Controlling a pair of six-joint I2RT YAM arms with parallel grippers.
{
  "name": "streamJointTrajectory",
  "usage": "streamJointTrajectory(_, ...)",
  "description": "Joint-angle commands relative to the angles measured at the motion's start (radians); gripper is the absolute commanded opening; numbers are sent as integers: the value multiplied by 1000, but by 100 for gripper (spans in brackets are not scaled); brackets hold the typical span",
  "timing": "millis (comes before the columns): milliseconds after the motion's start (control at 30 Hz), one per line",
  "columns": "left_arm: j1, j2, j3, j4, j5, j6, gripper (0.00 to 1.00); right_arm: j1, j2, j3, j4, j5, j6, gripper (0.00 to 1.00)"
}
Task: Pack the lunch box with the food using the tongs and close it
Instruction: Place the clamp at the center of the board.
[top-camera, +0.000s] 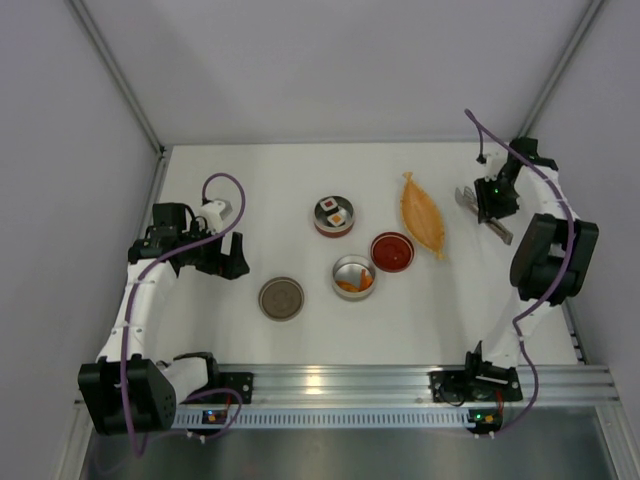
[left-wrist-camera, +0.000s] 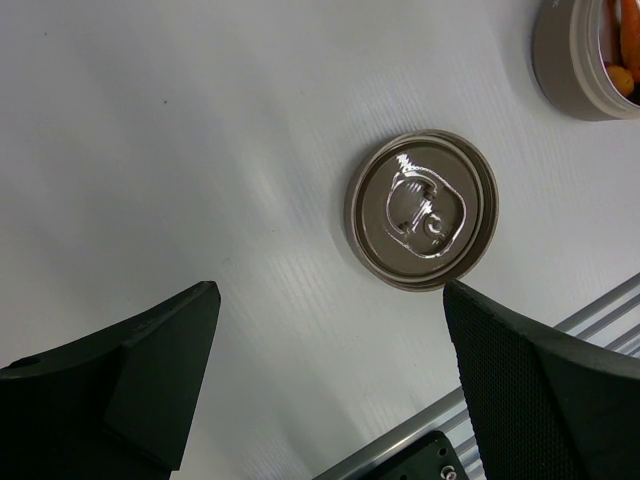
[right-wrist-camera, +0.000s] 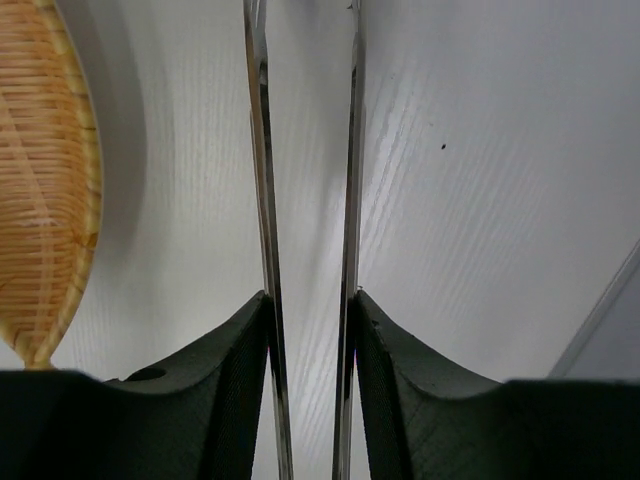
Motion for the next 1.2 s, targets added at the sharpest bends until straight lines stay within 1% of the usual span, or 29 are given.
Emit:
streamJointTrajectory(0,4,-4,21,39,-14,4,98,-9,16,15,96,20,1,37)
streamJointTrajectory(167,3,-2,6,46,-4,11,98,-9,7,-101,111,66,-53,40)
streamJointTrajectory(233,4,5,1,53,1,9,98,-9,6,-146,111,72,-64,45)
streamJointTrajectory(267,4,8,2,53,4,9,98,-9,6,-157,111,72,-70,49)
streamJointTrajectory(333,4,13,5,54,10,11,98,-11,7,-172,110,75,-72,52)
streamJointTrajectory(467,4,15,-1,47,9,27,98,-9,28,-142,72,78,-61,59)
streamJointTrajectory(700,4,-8,-27,17,-27,95,98,-9,45,-83,7,86,-50,63)
streamJointTrajectory(767,3,-13,-30,4,-33,133,98,-7,45,-77,-10,81,-56,69)
streamJointTrajectory(867,4,-10,-27,-32,-37,194,98,-7,33,-68,-34,75,-61,73)
streamJointTrajectory(900,3,-10,-25,-41,-40,208,98,-7,26,-65,-37,73,-62,89)
streamJointTrajectory(933,3,-10,-24,-50,-46,230,98,-7,21,-62,-47,67,-64,91)
streamJointTrajectory(1067,3,-8,1,-84,-56,280,98,-7,10,-34,-85,49,-62,94)
streamJointTrajectory(1167,3,-11,30,-104,-45,313,97,-7,-36,-10,-106,18,-61,95)
